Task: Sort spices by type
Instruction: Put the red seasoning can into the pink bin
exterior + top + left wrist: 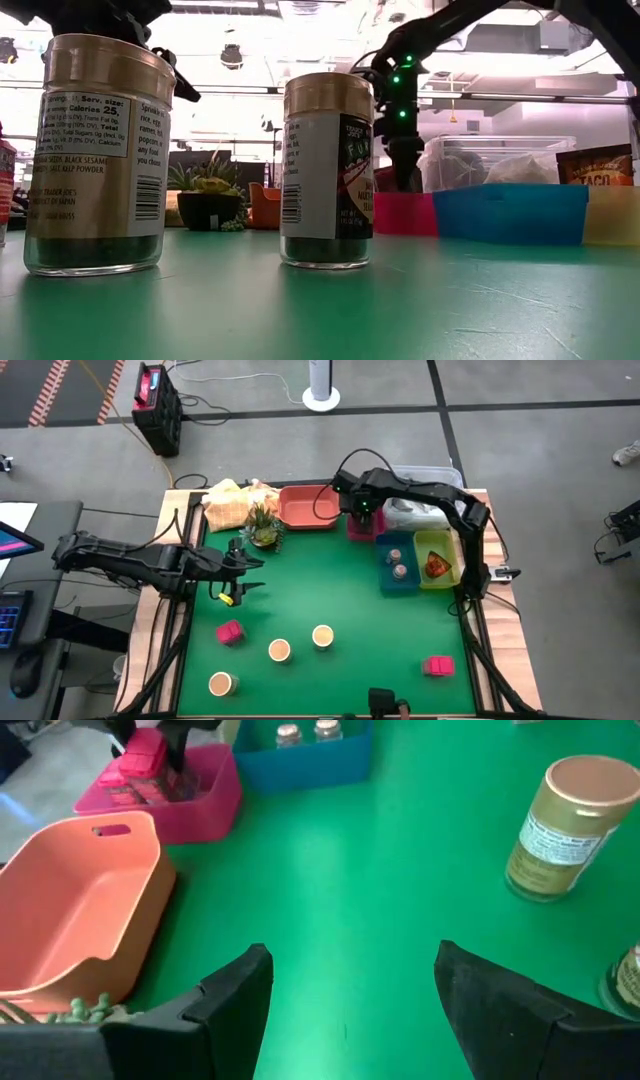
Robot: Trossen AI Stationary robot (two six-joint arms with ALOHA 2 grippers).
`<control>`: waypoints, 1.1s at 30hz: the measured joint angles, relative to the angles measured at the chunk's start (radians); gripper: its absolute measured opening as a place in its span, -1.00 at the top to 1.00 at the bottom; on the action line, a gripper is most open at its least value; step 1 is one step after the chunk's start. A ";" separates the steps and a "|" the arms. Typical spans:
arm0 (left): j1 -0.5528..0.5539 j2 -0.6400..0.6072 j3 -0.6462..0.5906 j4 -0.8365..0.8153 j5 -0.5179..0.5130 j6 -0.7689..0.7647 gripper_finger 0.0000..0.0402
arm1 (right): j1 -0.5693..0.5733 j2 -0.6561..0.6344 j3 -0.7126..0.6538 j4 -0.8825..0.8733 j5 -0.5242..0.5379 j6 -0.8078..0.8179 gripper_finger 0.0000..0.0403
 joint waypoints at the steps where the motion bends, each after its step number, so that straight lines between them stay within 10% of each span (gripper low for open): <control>1: 0.000 0.000 0.000 0.000 -0.001 -0.002 -0.32 | -0.002 0.000 0.000 -0.001 0.000 0.002 -0.28; 23: 0.000 -0.001 0.003 -0.034 0.004 -0.032 -0.32 | -0.044 0.001 0.000 -0.009 0.005 -0.043 -0.47; 33: -0.001 0.083 0.209 -0.372 0.085 -0.207 -0.32 | 0.051 -0.024 0.095 -0.094 0.086 0.092 -0.47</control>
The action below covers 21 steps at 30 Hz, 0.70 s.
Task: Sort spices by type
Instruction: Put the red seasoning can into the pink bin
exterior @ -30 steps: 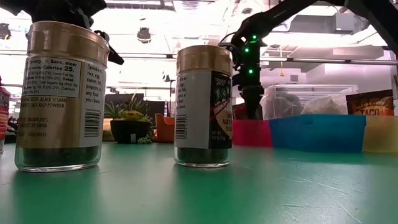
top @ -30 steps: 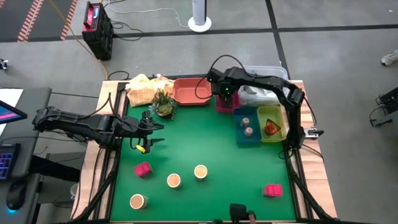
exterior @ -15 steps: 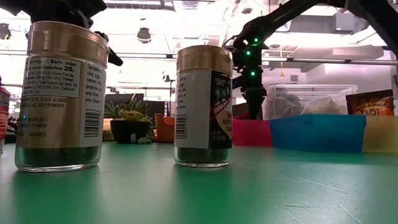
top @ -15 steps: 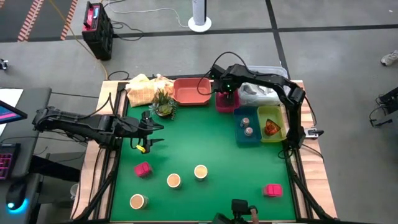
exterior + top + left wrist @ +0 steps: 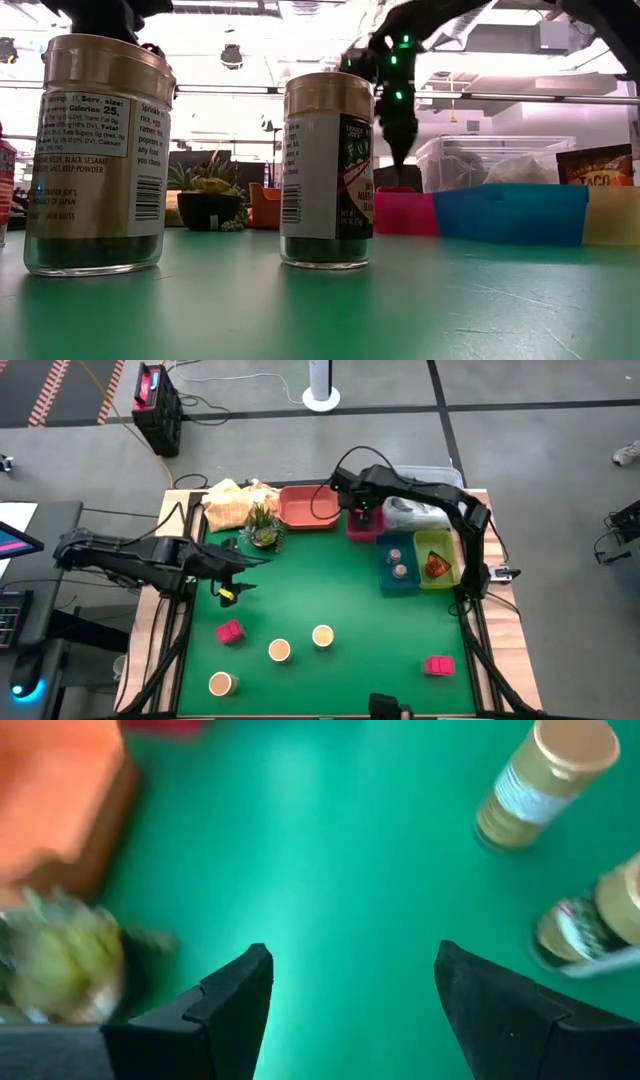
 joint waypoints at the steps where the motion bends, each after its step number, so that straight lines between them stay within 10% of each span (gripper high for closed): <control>1: -0.003 0.016 0.018 -0.037 0.021 -0.034 -0.32 | 0.014 -0.013 0.000 0.020 -0.001 0.013 -0.47; 17: -0.347 0.259 0.164 -0.230 0.025 -0.540 -0.32 | 0.185 -0.428 -0.490 0.795 -0.020 0.280 -0.47; 21: -0.436 0.335 0.180 -0.240 -0.015 -0.660 -0.32 | 0.269 -0.482 -0.600 0.964 0.113 0.320 -0.47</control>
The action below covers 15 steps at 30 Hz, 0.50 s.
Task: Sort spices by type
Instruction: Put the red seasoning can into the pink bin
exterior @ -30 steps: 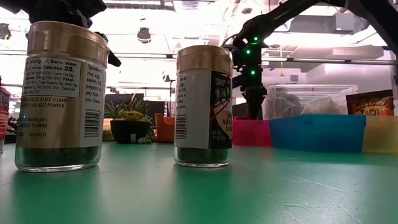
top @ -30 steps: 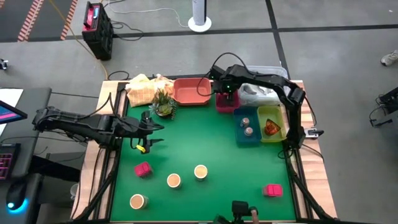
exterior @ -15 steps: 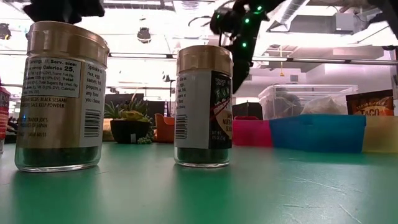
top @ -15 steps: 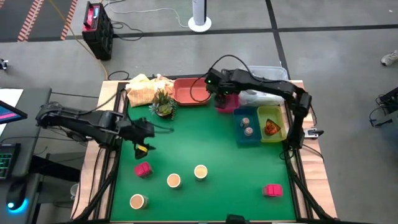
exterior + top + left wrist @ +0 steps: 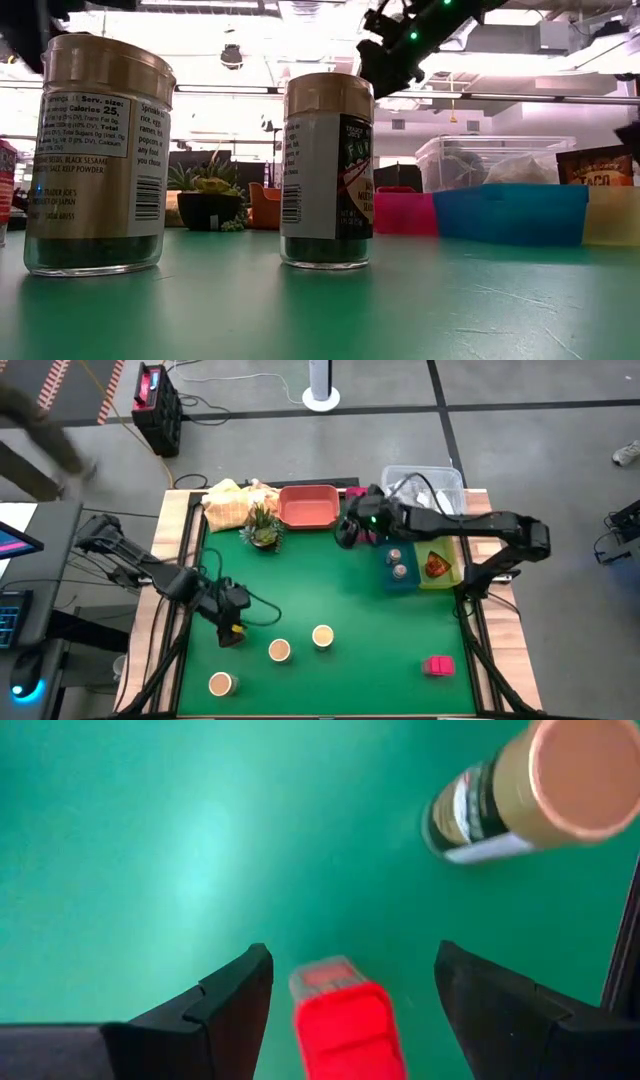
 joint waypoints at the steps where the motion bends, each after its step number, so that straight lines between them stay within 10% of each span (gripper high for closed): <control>1: -0.021 0.018 0.009 -0.012 -0.006 -0.032 -0.32 | 0.021 -0.004 -0.016 0.018 0.040 0.000 -0.47; 15: -0.218 0.150 0.099 -0.213 -0.149 -0.324 -0.32 | 0.196 0.002 -0.028 0.067 0.152 0.000 -0.47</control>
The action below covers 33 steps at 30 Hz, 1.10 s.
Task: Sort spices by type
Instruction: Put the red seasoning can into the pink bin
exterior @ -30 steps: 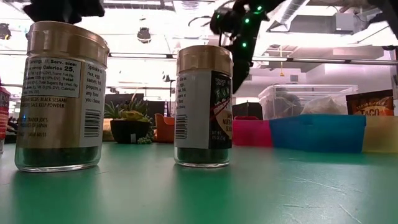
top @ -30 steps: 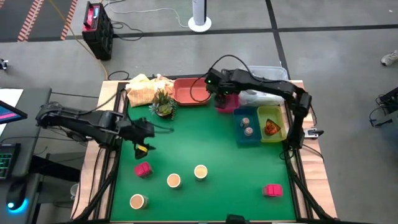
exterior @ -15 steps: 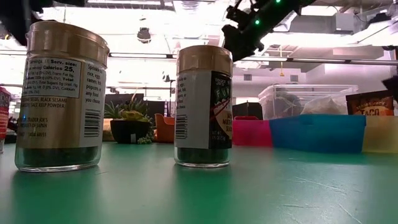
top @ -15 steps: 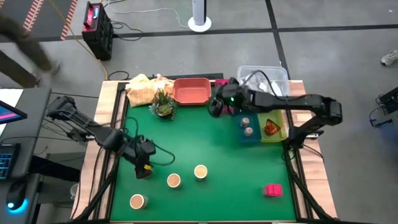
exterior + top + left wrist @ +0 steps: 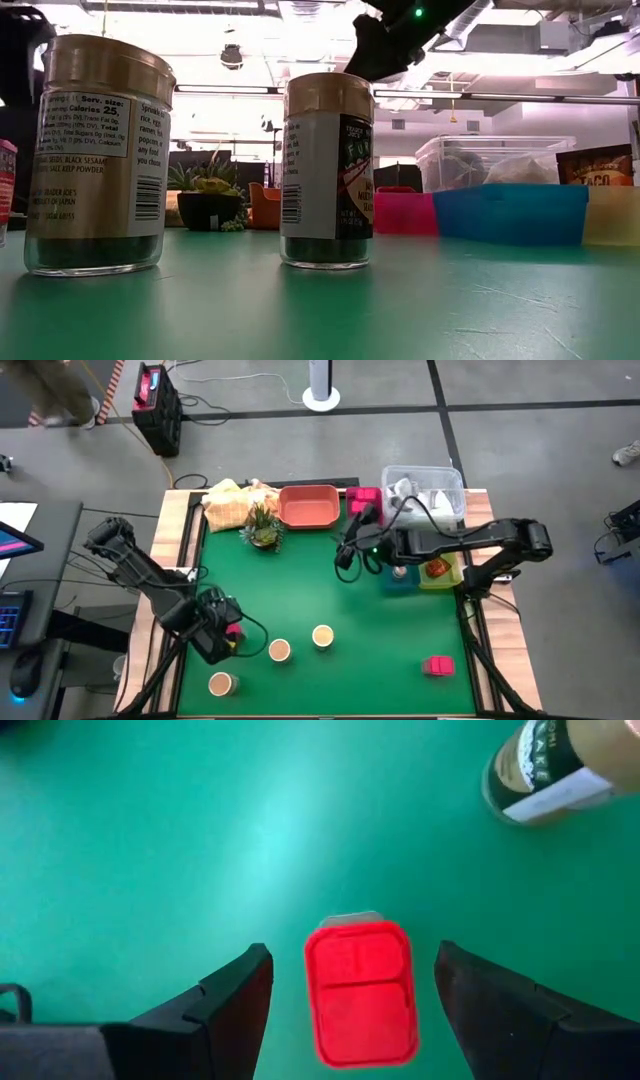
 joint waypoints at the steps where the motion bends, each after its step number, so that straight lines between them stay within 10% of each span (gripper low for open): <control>1: -0.002 -0.001 -0.003 -0.001 0.002 -0.013 -0.32 | 0.009 0.000 0.000 -0.001 0.000 0.000 -0.47; 15: 0.006 0.072 -0.009 0.004 0.010 -0.047 -0.75 | 0.083 0.001 0.000 -0.065 0.000 0.033 -0.47; 33: 0.005 0.113 -0.127 0.119 0.113 -0.031 -0.77 | 0.116 0.001 0.000 -0.078 -0.001 0.054 -0.47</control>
